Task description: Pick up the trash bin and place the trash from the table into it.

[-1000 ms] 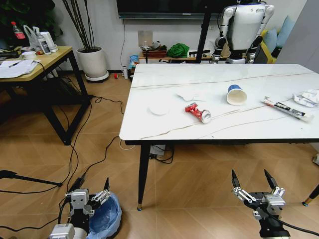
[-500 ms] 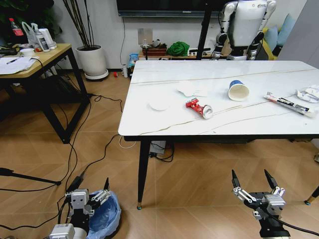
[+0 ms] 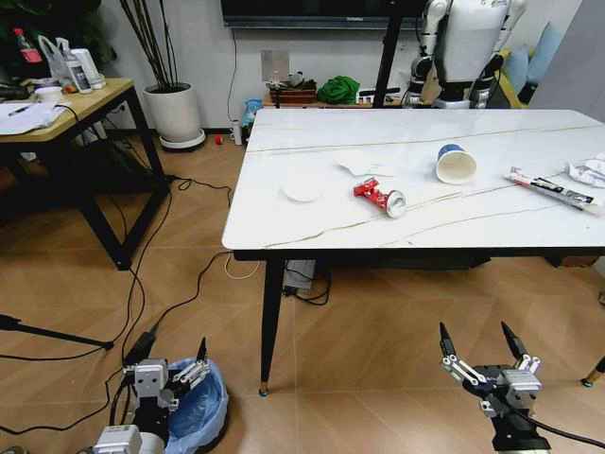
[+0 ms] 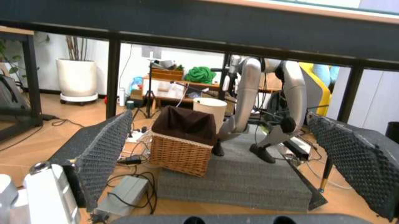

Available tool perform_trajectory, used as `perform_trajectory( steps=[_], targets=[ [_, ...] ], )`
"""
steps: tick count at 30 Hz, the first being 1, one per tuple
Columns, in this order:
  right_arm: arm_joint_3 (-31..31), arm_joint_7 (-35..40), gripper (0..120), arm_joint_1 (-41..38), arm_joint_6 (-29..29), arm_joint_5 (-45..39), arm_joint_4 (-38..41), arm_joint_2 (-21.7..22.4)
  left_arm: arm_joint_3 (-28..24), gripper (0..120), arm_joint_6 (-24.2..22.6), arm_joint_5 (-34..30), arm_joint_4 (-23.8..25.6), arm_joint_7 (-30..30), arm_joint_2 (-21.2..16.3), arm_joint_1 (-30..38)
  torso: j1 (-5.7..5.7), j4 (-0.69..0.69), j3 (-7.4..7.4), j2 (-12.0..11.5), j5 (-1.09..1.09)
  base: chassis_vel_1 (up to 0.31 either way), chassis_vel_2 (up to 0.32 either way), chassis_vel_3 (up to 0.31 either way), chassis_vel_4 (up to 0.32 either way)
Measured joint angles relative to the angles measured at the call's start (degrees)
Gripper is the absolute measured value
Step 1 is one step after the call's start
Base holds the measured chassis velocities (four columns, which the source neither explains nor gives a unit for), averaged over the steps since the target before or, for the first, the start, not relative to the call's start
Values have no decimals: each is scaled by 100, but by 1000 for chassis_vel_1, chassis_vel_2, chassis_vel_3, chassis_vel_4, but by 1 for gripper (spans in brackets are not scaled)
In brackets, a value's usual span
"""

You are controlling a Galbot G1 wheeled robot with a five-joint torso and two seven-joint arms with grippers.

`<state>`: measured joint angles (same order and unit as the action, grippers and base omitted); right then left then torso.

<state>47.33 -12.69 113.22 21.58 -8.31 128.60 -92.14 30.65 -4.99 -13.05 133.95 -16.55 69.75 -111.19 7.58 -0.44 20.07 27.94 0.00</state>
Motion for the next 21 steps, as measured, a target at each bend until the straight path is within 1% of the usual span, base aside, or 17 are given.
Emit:
perform_trajectory(
  steps=[7, 11, 21],
  targets=[
    [4, -1, 100, 3, 0, 0, 6, 0, -2, 100, 0, 0, 5, 0, -3, 3, -57, 0, -78, -135, 0, 0, 0, 0, 0],
    [6, -6, 100, 11, 15, 3, 6, 0, -6, 100, -2, 0, 5, -3, -4, 4, -102, 0, -156, -260, 0, 0, 0, 0, 0],
    [-16, -25, 100, -20, 55, 13, -24, 0, 5, 100, -12, -34, -40, -14, -68, -31, -177, 0, -291, -468, 0, 0, 0, 0, 0]
  ],
)
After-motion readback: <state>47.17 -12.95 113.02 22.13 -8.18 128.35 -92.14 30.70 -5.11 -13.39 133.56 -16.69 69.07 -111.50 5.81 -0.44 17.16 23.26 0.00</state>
